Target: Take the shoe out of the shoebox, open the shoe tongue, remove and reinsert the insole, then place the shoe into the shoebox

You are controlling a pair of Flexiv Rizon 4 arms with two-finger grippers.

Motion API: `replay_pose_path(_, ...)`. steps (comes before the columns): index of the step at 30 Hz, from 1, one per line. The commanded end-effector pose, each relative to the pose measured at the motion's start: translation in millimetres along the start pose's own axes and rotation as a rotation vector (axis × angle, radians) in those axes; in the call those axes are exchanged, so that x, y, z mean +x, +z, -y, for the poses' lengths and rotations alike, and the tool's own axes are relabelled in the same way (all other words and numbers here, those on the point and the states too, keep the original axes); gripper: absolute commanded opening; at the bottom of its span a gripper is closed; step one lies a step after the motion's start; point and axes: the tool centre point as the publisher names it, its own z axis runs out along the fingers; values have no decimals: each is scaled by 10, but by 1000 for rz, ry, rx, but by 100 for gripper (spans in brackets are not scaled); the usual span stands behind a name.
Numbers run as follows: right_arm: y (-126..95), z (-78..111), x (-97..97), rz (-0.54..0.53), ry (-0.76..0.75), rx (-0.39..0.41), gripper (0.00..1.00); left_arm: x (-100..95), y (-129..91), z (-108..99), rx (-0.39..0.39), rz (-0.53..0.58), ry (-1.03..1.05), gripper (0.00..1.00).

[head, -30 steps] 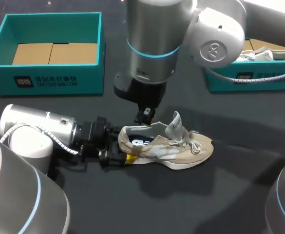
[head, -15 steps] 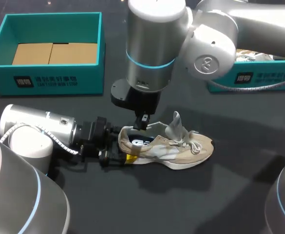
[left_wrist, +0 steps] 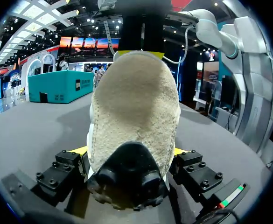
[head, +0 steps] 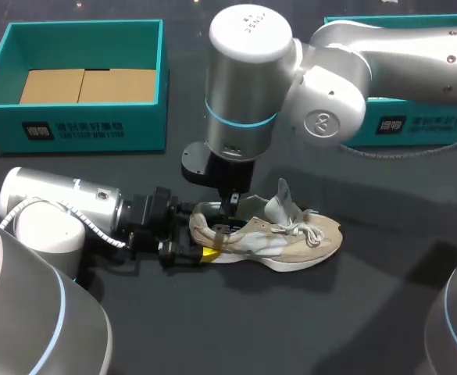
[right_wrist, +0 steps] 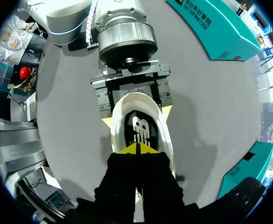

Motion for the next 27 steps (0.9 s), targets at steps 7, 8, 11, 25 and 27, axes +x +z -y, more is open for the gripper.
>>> replay_pose_path(7, 303, 148, -55, 26, -11, -4, 0, -19, 30, -52, 0, 0, 0, 0)
replay_pose_path(8, 313, 167, -59, 29, -11, -7, 0, -19, 30, -52, 0, 0, 0, 0)
replay_pose_path(11, 332, 228, -74, 46, -4, -2, 0, -19, 30, -52, 0, 0, 0, 0)
replay_pose_path(25, 343, 478, -143, 91, 40, 7, 0, -19, 30, -52, 0, 0, 0, 0)
replay_pose_path(27, 349, 486, -142, 96, 43, 11, 0, -19, 30, -52, 0, 0, 0, 0)
